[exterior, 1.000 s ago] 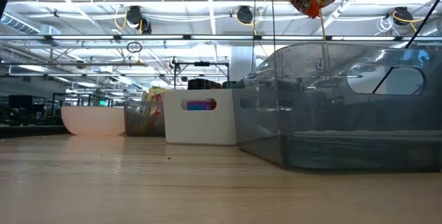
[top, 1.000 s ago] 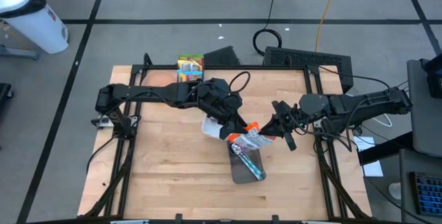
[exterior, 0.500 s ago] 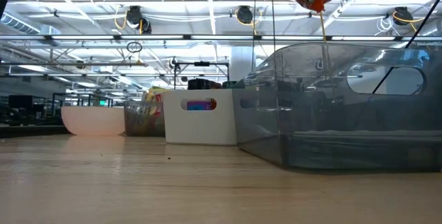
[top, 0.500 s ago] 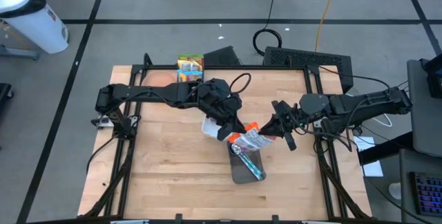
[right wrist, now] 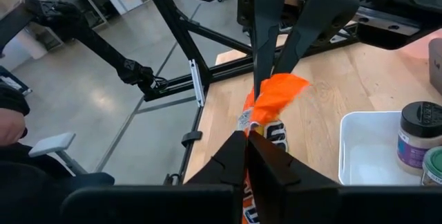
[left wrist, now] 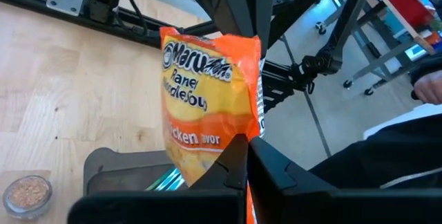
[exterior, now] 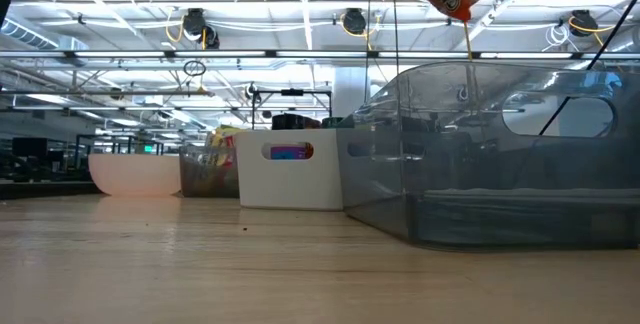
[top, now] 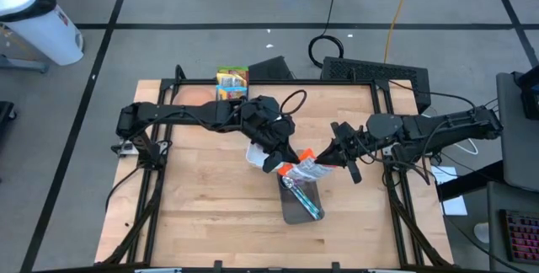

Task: Pick & Place Food Item
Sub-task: Put the orange noodle pack into the top black bin

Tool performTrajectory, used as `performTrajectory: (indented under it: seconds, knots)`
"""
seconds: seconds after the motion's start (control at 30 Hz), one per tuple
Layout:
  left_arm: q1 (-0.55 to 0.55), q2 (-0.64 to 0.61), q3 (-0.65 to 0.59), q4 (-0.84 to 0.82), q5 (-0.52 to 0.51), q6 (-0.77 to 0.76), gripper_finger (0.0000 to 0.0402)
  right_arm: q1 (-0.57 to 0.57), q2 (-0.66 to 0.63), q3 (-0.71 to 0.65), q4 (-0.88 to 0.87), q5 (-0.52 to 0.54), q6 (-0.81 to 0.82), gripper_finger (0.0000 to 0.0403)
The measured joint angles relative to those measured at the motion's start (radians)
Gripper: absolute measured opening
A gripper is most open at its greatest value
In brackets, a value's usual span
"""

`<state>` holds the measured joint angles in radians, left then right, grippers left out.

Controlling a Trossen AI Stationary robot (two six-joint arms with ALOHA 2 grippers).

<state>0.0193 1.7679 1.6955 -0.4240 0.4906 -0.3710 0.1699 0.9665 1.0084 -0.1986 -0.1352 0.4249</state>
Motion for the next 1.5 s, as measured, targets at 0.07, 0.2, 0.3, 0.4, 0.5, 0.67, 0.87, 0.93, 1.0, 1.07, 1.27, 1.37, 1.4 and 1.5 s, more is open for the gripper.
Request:
performTrajectory:
  seconds: [0.07, 0.2, 0.3, 0.4, 0.5, 0.67, 0.87, 0.93, 1.0, 1.07, 1.27, 1.37, 1.4, 1.5]
  knots:
    - [0.0, 0.0, 0.0, -0.001, 0.005, 0.001, 0.0003, 0.0, 0.0, 0.0, 0.0, 0.0, 0.0, 0.0017]
    - [0.008, 0.0, 0.0, -0.001, 0.026, 0.003, 0.0002, 0.0, 0.0, 0.0, 0.0, 0.001, -0.003, 0.0054]
    - [0.015, -0.003, 0.0, -0.002, 0.049, 0.003, 0.0002, 0.0, 0.0, 0.0, 0.0, 0.004, -0.003, 0.009]
    - [0.021, -0.018, 0.0, -0.021, 0.051, 0.014, 0.0001, 0.0, 0.0, 0.0, 0.001, 0.021, -0.001, 0.0124]
    - [0.035, -0.047, 0.0, -0.081, 0.049, 0.039, 0.0001, 0.0, 0.0, 0.0, 0.001, 0.061, -0.003, 0.0149]
    - [0.074, -0.115, 0.0, -0.227, 0.042, 0.08, 0.0001, -0.017, 0.0, 0.0, 0.005, 0.083, -0.002, 0.0171]
    - [0.139, -0.199, 0.0, -0.456, 0.007, 0.158, 0.0001, -0.046, 0.0, 0.0, 0.008, 0.083, -0.002, 0.0174]
    - [0.167, -0.221, 0.0, -0.513, 0.001, 0.189, 0.0, -0.057, 0.0, 0.0, 0.008, 0.083, -0.003, 0.0171]
    - [0.198, -0.235, 0.0, -0.57, -0.003, 0.224, 0.0, -0.069, 0.0, 0.0, 0.008, 0.083, -0.003, 0.0168]
    - [0.231, -0.242, 0.0, -0.611, -0.003, 0.26, 0.0, -0.081, 0.0, 0.0, 0.008, 0.083, -0.003, 0.0167]
    - [0.35, -0.252, 0.001, -0.752, -0.027, 0.436, 0.0, -0.109, 0.0, 0.0, 0.008, 0.083, 0.001, 0.0171]
    - [0.418, -0.25, 0.001, -0.813, -0.031, 0.509, 0.0, -0.118, 0.0, 0.0, 0.008, 0.083, 0.0, 0.017]
    - [0.441, -0.25, 0.001, -0.826, -0.031, 0.533, 0.0, -0.12, 0.0, 0.0, 0.008, 0.083, 0.0, 0.0169]
    - [0.505, -0.251, 0.001, -0.848, -0.062, 0.601, 0.0, -0.129, 0.0, 0.0, 0.008, 0.083, 0.0, 0.0166]
